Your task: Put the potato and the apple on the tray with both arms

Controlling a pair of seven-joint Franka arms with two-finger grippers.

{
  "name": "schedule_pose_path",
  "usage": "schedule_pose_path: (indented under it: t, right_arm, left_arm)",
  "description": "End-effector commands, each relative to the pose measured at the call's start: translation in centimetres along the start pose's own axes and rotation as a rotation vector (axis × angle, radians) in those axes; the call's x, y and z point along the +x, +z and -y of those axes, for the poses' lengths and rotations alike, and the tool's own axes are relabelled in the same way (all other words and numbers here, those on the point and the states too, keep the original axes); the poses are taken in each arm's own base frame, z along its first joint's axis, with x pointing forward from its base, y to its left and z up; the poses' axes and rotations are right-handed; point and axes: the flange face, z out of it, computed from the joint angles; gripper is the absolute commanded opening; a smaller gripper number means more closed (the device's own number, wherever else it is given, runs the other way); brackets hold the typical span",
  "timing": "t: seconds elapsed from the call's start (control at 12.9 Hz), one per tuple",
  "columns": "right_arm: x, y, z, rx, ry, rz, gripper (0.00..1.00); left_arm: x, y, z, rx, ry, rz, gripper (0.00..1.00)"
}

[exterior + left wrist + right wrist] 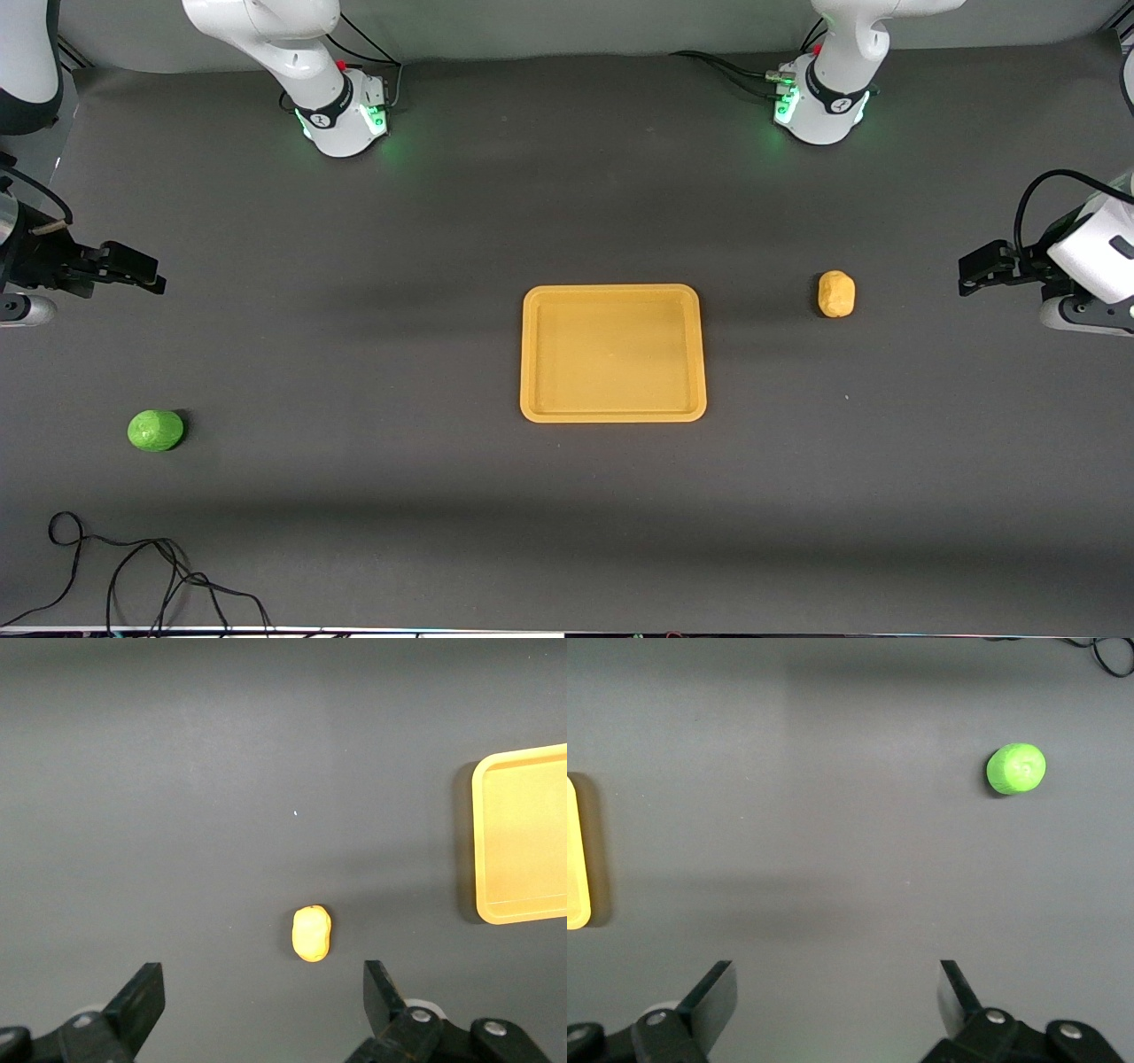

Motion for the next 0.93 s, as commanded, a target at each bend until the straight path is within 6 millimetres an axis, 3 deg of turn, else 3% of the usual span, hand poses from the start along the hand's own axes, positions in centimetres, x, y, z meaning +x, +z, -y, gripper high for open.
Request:
schedule_pose_path:
  t: [0.0, 0.54, 0.7, 0.85]
  right_arm:
    - [0.2, -0.7, 0.2, 0.015, 0.026, 0.000, 1.00]
    - [0.5, -0.2, 0.2, 0.016, 0.024, 0.007, 1.00]
    - [0.5, -0.4, 0.4, 0.014, 0.021, 0.003, 1.00]
    - [0.5, -0.1, 0.1, 0.016, 0.014, 0.009, 1.00]
  left_arm:
    - [0.0, -0.3, 0.3, 0.005, -0.002, 0.003, 1.00]
    - [-0.3, 0.1, 0.7, 0.003, -0.005, 0.017, 1.00]
    - [-1.2, 2.0, 1.1, 0.001, -0.013, 0.043, 1.00]
    - [-0.6, 4.5, 1.6, -0.003, -0.019, 0.054, 1.00]
